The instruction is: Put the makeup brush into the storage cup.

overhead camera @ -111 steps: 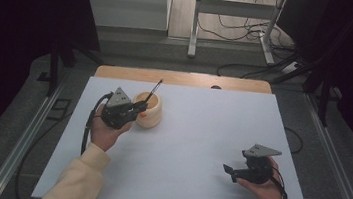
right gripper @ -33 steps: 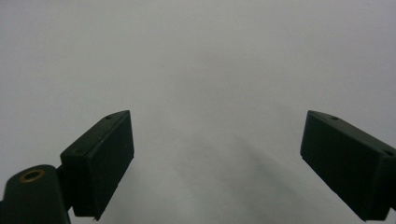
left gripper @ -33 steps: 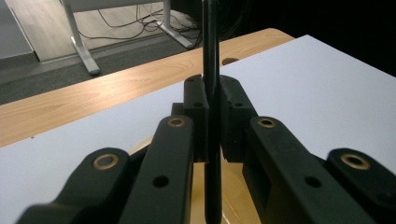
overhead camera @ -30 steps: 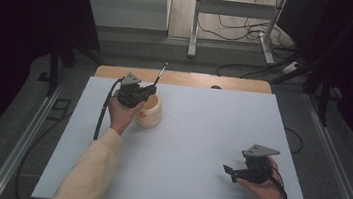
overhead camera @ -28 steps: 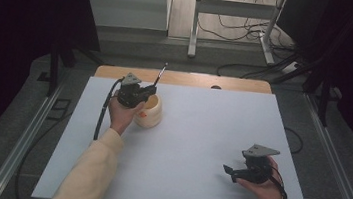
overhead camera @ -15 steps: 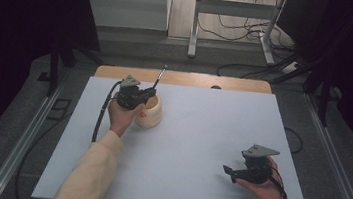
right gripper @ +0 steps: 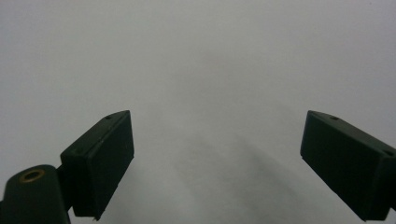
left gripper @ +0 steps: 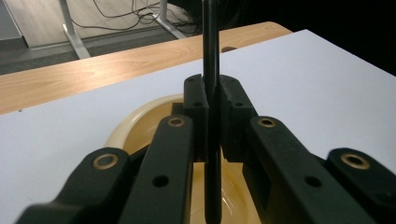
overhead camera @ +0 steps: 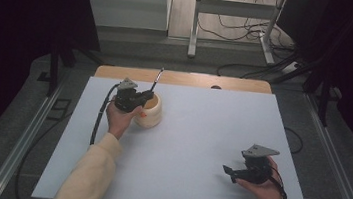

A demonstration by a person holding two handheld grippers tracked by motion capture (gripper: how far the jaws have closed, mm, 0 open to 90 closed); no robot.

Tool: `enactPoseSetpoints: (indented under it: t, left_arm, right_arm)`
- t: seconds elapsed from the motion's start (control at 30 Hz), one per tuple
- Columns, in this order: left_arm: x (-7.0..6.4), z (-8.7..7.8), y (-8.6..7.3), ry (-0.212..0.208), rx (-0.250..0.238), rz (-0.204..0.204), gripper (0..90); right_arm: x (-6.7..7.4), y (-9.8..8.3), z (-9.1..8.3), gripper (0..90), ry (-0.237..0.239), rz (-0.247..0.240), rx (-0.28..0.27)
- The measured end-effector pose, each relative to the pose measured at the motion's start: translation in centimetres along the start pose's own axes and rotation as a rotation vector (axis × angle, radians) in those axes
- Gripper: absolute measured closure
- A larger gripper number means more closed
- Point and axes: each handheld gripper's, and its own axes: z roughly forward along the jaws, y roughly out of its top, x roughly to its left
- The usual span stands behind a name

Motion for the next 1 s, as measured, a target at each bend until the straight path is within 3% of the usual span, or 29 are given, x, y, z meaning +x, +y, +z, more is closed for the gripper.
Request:
enactPoseSetpoints:
  t: [0.2,0.27,0.37,0.53,1.0]
  left_arm:
    - [0.2,0.0,-0.6,-0.008,-0.002,-0.014,82.9]
    - [0.2,-0.1,-0.8,-0.005,-0.019,0.007,79.6]
    - [0.1,-0.5,-0.7,0.022,-0.051,-0.009,44.1]
    - [0.0,-1.3,-0.3,0.009,-0.07,-0.013,23.9]
    - [-0.5,-1.7,-0.1,-0.012,-0.04,0.001,17.1]
  right_arm:
    - [0.0,0.0,0.0,9.5,0.0,-0.001,0.0]
    - [0.0,0.0,0.0,9.5,0.0,-0.001,0.0]
    - [0.0,0.0,0.0,9.5,0.0,-0.002,0.001]
    - [0.0,0.0,0.0,9.5,-0.001,-0.002,0.002]
    - [0.1,0.0,0.0,9.5,0.0,-0.002,0.002]
